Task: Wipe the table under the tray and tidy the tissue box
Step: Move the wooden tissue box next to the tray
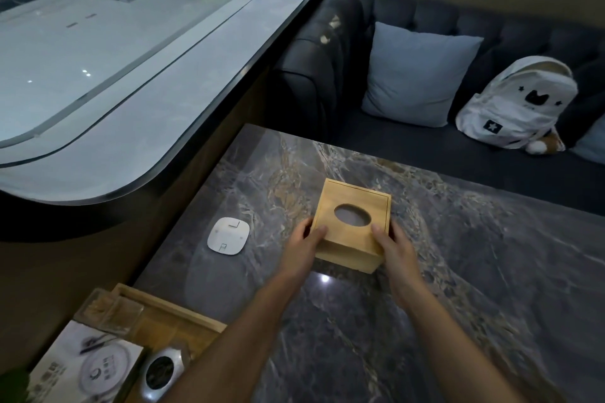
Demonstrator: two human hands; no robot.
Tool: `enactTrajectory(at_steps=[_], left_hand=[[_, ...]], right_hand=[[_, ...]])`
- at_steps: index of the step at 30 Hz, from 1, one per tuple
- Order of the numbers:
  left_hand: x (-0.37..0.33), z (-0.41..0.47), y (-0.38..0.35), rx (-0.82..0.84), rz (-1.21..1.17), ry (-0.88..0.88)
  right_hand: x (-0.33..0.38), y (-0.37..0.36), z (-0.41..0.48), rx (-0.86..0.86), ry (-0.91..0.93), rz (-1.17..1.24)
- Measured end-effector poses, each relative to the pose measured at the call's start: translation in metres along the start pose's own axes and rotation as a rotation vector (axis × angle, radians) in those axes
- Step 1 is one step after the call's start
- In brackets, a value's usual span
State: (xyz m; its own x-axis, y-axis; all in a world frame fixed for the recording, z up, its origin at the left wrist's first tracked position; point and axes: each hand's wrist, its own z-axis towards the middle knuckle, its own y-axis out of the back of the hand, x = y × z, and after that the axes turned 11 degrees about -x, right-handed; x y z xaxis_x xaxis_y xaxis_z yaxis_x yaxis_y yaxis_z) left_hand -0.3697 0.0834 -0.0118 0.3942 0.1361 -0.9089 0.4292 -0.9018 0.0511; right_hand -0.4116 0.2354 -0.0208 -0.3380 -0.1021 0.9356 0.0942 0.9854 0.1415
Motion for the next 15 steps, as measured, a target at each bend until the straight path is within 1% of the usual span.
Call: enactTrajectory(at_steps=[3,7,13,15], left_hand=[[-0.002,0.004,0.006,-0.016,0.009,0.027],[-0.006,0.002,0.002,0.080,-0.029,0.025],[-0.006,-0.016,0.016,0.035,-0.089,-0.014],[-0.008,-0.021,0.031,-0.022,-0.103,-0.021]], right_hand=[[0.000,-0.005,0.004,-0.022,-0.011,0.030],[-0.005,-0.017,0.002,-0.013,-0.047,0.054],[-0.007,-0.028,-0.014,0.088,0.001,0.119],[-0.009,-0.039,-0.028,0.132,0.000,0.138]])
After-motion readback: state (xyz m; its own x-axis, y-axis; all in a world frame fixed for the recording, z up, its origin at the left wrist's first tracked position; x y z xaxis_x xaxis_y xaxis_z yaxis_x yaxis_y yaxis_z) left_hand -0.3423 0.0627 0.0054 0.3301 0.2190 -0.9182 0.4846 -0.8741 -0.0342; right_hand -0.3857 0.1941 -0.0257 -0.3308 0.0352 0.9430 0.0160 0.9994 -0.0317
